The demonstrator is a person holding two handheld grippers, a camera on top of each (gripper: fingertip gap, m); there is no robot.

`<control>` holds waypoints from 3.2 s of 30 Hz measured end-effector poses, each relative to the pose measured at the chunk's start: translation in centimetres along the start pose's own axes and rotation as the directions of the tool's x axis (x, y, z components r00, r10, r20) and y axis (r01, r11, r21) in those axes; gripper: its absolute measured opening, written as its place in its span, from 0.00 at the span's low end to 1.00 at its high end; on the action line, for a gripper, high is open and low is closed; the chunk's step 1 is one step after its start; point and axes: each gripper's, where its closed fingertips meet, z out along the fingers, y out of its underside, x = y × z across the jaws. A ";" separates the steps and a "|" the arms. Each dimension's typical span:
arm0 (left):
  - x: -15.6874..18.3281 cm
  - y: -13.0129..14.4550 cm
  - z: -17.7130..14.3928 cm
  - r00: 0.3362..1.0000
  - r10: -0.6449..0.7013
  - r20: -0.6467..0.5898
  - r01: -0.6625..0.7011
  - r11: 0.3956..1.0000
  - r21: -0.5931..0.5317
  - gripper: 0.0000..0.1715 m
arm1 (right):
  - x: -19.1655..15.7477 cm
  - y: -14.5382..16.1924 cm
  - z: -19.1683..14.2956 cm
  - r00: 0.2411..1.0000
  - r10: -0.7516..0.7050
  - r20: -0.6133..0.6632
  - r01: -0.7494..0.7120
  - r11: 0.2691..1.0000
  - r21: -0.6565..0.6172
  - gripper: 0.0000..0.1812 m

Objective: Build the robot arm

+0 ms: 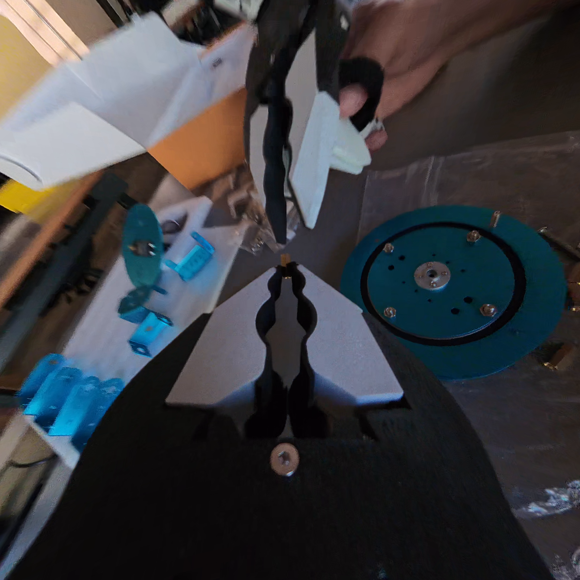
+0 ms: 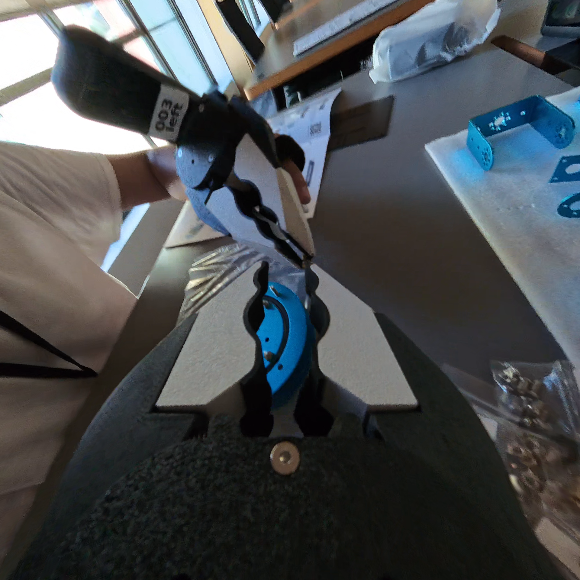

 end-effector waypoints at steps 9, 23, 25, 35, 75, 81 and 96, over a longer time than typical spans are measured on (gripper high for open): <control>0.3 -2.2 -2.2 0.996 0.073 0.046 -0.077 0.994 0.083 0.03 | -1.7 -1.6 1.4 0.998 0.027 0.064 -0.029 0.999 0.038 0.04; 4.8 2.1 -3.2 0.894 -0.347 -0.284 0.329 0.938 -0.109 0.07 | -2.4 0.2 0.4 0.973 -0.222 -0.069 0.178 0.901 -0.396 0.03; 4.8 2.6 -3.0 0.907 -0.325 -0.269 0.305 0.946 -0.113 0.07 | -2.6 0.4 1.1 0.975 -0.218 -0.044 0.178 0.882 -0.437 0.03; 5.6 3.3 -1.7 0.911 -0.301 -0.280 0.275 0.953 -0.129 0.06 | -2.2 3.8 3.0 0.955 -0.298 -0.011 0.249 0.818 -0.519 0.03; 5.6 3.5 -1.1 0.898 -0.322 -0.300 0.302 0.947 -0.111 0.01 | -1.4 4.4 4.5 0.920 -0.392 0.019 0.304 0.682 -0.665 0.03; 5.6 3.5 -1.1 0.905 -0.311 -0.292 0.291 0.950 -0.109 0.01 | -1.3 4.5 4.4 0.917 -0.399 0.005 0.321 0.730 -0.603 0.03; 5.6 3.7 -1.4 0.912 -0.295 -0.286 0.276 0.955 -0.105 0.00 | -0.7 5.8 3.9 0.927 -0.374 -0.024 0.285 0.746 -0.602 0.03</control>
